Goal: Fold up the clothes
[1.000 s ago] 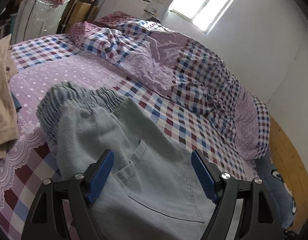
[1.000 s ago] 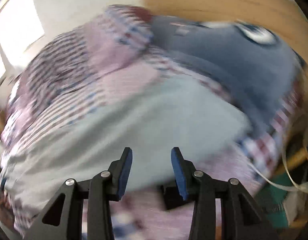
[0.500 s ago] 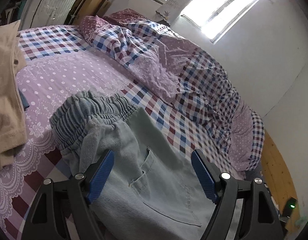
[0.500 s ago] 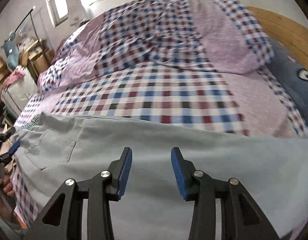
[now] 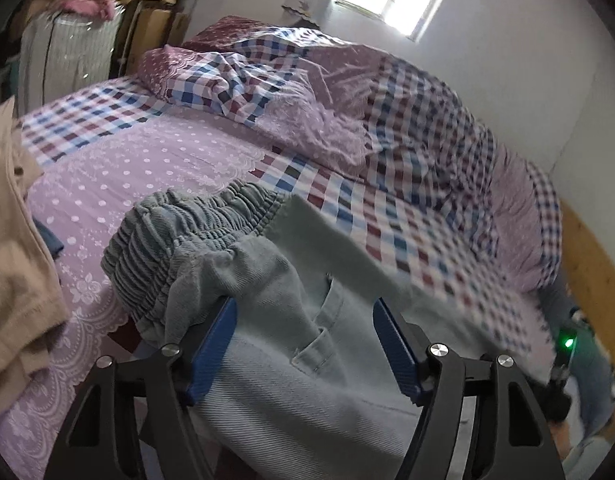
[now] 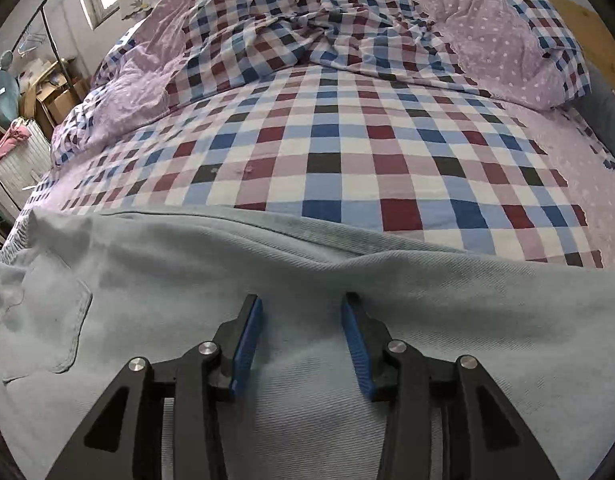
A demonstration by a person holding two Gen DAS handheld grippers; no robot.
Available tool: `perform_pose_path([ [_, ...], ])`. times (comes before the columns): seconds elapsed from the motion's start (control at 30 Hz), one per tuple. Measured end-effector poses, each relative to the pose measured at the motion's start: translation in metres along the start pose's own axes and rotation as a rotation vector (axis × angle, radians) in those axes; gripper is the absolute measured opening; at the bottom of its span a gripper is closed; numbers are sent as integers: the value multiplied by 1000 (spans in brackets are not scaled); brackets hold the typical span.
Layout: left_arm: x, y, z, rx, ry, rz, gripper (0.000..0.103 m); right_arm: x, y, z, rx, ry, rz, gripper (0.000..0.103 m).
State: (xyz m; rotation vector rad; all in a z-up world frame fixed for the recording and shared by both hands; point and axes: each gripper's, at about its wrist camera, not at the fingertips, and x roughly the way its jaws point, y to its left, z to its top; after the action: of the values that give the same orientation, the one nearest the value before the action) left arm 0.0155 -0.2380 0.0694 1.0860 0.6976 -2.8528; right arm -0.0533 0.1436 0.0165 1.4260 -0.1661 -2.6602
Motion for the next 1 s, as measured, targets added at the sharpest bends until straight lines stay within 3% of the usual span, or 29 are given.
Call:
perform_pose_path([
  [0.07,1,0,-1,16,6,7,75,-3,5,2,-23,18,-25,44],
  [0.17,0,1,-3,26,13,10,75,-21,18,7,-40,-26,-31,44],
  [0.3,3,0,-6,43,37,22,75,-40,37,11,-57,-97,30,45],
  [0.37,8,2,-9,35,60,26,75,-30,42,9,-58,-84,40,46],
  [0.43,11,5,-10,22,74,20,75,-5,36,0,-38,-9,31,46],
  [0.7,28,12,-23,-9,172,4,75,-4,29,-3,-23,-25,53,47],
  [0.87,26,11,-25,-1,176,0,75,-25,29,-15,-10,-44,75,47],
  [1.0,7,17,-19,-82,145,-58,75,-56,25,-36,-1,-90,142,48],
])
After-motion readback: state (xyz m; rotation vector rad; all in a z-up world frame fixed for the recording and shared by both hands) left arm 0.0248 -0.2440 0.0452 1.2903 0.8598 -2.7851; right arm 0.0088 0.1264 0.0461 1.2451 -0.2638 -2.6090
